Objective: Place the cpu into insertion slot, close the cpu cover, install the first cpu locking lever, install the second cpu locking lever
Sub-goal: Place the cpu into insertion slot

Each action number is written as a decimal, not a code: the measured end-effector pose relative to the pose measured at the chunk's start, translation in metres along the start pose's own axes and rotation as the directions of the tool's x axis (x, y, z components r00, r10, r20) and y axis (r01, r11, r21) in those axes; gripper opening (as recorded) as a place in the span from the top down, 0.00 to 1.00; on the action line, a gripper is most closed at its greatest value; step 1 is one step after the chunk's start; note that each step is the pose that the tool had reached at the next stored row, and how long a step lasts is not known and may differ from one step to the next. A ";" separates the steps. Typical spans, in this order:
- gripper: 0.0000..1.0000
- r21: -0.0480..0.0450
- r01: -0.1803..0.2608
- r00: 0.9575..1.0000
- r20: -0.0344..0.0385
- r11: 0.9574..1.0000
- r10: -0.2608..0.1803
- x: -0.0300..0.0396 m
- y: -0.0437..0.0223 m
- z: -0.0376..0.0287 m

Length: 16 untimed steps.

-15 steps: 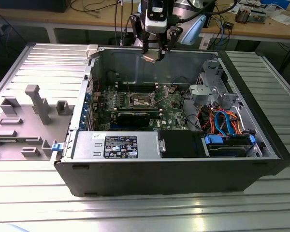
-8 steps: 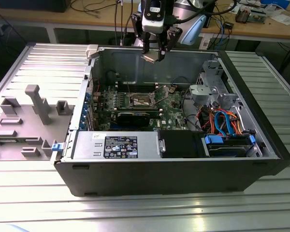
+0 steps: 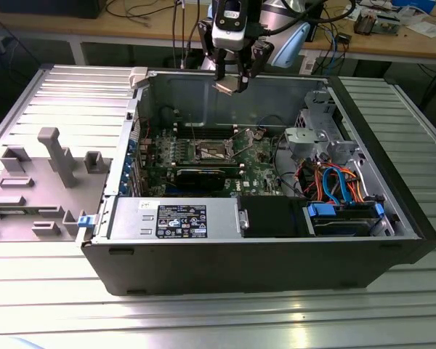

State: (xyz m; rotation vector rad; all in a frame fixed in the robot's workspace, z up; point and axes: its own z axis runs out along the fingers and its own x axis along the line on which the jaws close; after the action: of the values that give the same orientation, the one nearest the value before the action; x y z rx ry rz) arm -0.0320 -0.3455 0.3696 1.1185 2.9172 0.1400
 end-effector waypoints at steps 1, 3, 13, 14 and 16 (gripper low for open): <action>0.46 -0.001 0.000 1.000 -0.001 1.000 0.000 0.0000 0.0000 0.0001; 0.46 -0.002 0.000 1.000 -0.002 1.000 0.000 0.0001 0.0000 0.0002; 0.46 -0.003 -0.002 1.000 -0.003 1.000 0.002 0.0000 0.0000 0.0001; 0.46 -0.003 -0.002 1.000 -0.003 1.000 0.002 0.0000 0.0000 0.0001; 0.46 -0.005 -0.006 1.000 0.000 1.000 0.006 -0.0001 -0.0001 0.0008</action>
State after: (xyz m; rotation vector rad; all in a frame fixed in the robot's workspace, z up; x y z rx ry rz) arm -0.0320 -0.3456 0.3688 1.1268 2.9123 0.1473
